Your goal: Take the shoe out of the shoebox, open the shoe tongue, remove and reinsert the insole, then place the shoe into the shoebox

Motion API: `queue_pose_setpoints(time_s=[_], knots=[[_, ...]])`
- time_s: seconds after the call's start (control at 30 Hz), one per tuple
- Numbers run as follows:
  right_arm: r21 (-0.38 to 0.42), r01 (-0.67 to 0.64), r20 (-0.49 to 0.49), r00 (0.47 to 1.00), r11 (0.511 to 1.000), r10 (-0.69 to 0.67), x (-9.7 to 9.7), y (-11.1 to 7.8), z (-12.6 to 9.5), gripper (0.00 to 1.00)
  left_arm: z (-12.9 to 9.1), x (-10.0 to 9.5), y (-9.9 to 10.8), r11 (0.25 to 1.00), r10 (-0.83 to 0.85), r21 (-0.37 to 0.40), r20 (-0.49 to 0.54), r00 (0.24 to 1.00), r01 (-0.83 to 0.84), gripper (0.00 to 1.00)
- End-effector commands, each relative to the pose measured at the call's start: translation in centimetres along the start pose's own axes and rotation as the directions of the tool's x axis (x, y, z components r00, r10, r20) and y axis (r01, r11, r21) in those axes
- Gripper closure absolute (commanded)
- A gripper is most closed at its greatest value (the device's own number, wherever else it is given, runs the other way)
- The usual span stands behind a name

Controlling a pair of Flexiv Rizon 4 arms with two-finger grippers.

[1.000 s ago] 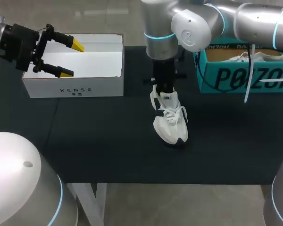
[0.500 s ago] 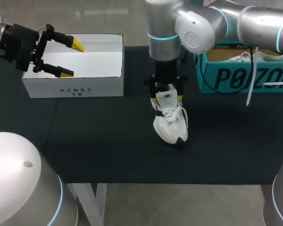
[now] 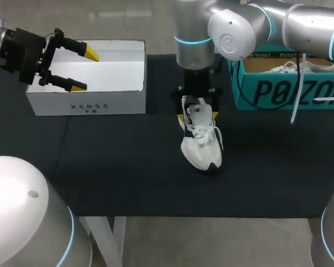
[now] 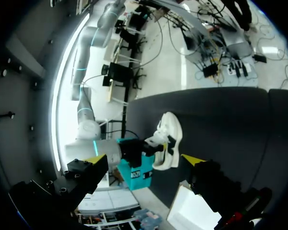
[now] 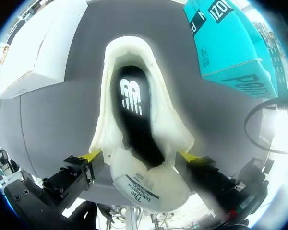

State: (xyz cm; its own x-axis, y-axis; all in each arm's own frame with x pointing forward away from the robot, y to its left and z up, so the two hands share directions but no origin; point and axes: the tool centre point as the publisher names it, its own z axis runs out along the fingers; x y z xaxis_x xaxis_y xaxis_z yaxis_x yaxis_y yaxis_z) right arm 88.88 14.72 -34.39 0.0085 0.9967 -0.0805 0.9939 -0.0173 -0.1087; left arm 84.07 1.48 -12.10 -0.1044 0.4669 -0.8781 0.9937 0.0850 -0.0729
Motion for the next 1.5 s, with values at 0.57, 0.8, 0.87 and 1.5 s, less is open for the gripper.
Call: queue_pose_setpoints(time_s=[0.57, 0.8, 0.87, 1.5], knots=[[-0.001, 0.013, -0.009, 1.0, 1.0, -0.013, 0.4, 0.9, 0.3, 0.0, 0.0, 0.0, 0.0, 1.0, 0.001, 0.0, -0.002, 1.0, -0.001, 0.0], [0.024, -0.016, 0.019, 1.0, 1.0, 0.016, -0.3, 0.3, 0.1, 0.0, 0.0, 0.0, 0.0, 1.0, 0.001, 0.0, -0.002, 1.0, -0.001, 0.0], [0.036, -0.03, 0.021, 0.999, 0.999, 0.03, -0.5, -0.2, 0.2, 0.0, 0.0, 0.0, 0.0, 1.0, 0.001, 0.0, -0.002, 1.0, -0.001, 0.0], [0.013, -0.054, 0.012, 0.998, 0.998, 0.054, -0.5, -3.2, -1.6, 0.6, 0.0, 0.0, 0.0, 1.0, 0.001, 0.0, -0.002, 1.0, -0.001, 0.0]])
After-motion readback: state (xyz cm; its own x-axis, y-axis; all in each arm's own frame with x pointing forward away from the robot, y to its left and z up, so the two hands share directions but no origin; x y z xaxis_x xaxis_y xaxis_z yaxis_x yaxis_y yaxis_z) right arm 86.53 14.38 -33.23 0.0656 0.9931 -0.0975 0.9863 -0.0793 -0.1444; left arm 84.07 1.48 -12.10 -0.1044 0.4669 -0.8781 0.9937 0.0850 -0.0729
